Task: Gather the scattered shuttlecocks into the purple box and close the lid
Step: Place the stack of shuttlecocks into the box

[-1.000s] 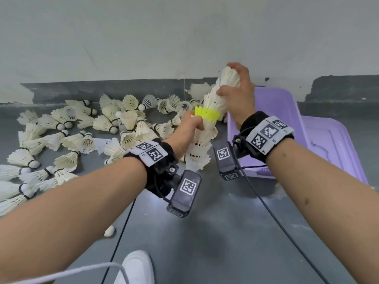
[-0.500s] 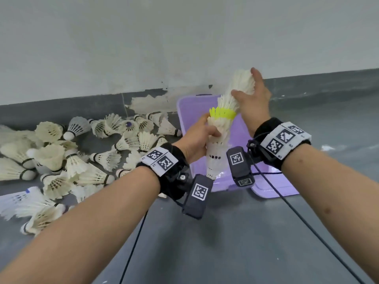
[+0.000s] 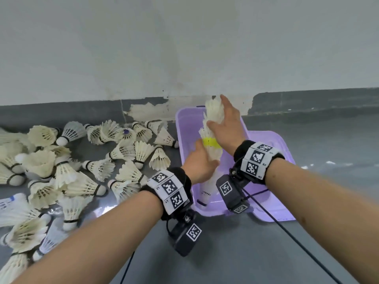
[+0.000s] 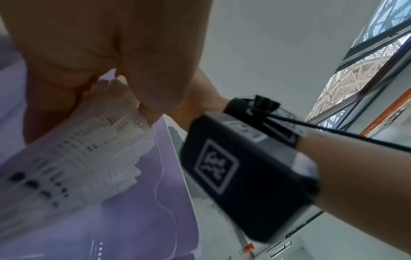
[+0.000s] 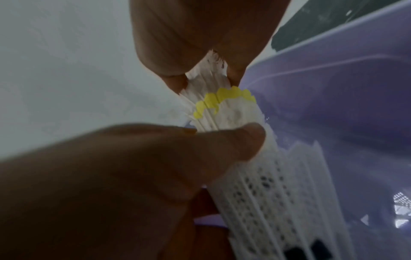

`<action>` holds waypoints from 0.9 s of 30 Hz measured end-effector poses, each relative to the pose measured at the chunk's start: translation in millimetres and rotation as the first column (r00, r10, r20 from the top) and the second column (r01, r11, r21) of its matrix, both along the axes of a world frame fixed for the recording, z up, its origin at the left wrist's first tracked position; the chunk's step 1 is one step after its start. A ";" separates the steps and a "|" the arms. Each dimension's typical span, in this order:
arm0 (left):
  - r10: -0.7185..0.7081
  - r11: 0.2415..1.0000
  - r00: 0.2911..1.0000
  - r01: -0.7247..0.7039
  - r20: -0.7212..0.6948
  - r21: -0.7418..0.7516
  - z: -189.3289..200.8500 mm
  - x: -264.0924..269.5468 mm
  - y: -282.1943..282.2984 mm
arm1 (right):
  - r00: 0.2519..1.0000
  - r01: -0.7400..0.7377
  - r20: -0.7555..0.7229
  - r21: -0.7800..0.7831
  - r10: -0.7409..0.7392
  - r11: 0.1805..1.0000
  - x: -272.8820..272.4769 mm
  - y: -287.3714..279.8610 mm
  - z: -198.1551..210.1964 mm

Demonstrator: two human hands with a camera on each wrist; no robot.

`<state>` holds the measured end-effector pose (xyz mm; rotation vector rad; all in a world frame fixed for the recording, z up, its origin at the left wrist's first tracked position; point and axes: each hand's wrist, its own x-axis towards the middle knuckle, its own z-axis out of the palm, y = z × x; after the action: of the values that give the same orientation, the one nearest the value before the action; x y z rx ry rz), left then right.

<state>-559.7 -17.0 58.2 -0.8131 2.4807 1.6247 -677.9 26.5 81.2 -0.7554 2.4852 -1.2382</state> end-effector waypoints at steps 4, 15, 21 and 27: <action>0.068 0.985 0.986 -0.042 0.153 -0.166 -9.4 -13.4 6.3 | 0.984 0.024 0.177 -0.028 -0.019 0.999 -14.0 -11.6 -29.5; 0.172 0.979 0.944 -0.133 0.280 -0.153 -40.0 -12.8 -5.0 | 0.911 -0.047 0.403 -0.105 0.086 0.993 -33.3 -12.7 -82.0; 0.072 0.988 0.940 -0.022 0.332 -0.152 -32.0 -19.8 -2.2 | 0.888 -0.226 0.414 0.019 0.198 0.974 -33.9 -10.5 -85.9; -0.063 0.904 0.998 0.067 0.022 -0.423 -5.4 -13.3 6.6 | 0.884 -0.232 0.430 0.064 0.184 0.971 -24.4 -4.3 -90.1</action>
<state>-573.0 -10.4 52.9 -0.7571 2.8658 1.0644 -702.3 22.2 -8.9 -0.6270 2.0436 -1.0423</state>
